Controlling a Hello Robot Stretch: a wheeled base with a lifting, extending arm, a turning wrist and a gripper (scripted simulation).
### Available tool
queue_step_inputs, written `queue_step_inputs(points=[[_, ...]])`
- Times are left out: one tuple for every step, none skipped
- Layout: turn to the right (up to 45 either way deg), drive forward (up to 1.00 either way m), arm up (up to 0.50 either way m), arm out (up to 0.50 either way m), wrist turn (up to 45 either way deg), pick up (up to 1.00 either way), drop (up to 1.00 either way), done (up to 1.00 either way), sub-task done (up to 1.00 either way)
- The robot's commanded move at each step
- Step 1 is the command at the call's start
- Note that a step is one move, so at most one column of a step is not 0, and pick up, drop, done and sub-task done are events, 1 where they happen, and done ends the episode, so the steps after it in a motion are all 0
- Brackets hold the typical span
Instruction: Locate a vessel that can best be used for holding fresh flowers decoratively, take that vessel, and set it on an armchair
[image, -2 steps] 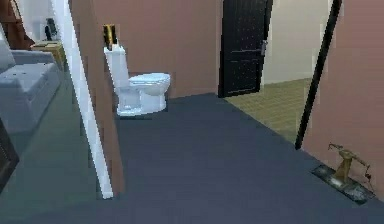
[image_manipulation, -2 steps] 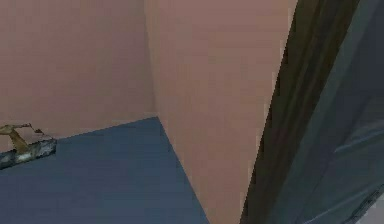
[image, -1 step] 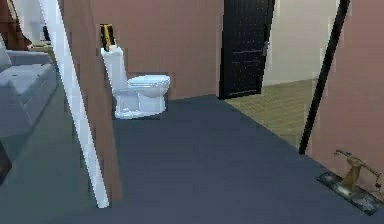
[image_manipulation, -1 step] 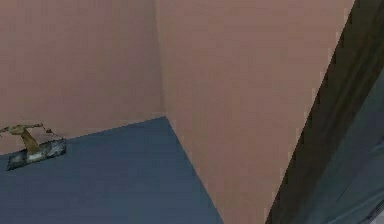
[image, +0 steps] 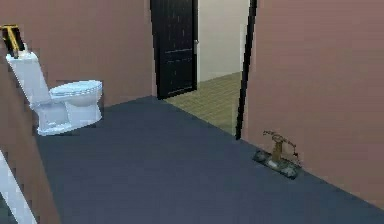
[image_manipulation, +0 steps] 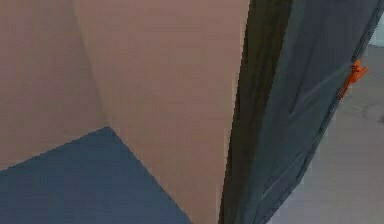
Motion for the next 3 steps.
queue_step_inputs(points=[[0.0, 1.0, 0.0, 0.0, 0.0, 0.0, 0.0, 0.0, 0.0], [0.0, 1.0, 0.0, 0.0, 0.0, 0.0, 0.0, 0.0, 0.0], [3.0, 0.0, 0.0, 0.0, 0.0, 0.0, 0.0, 0.0, 0.0]])
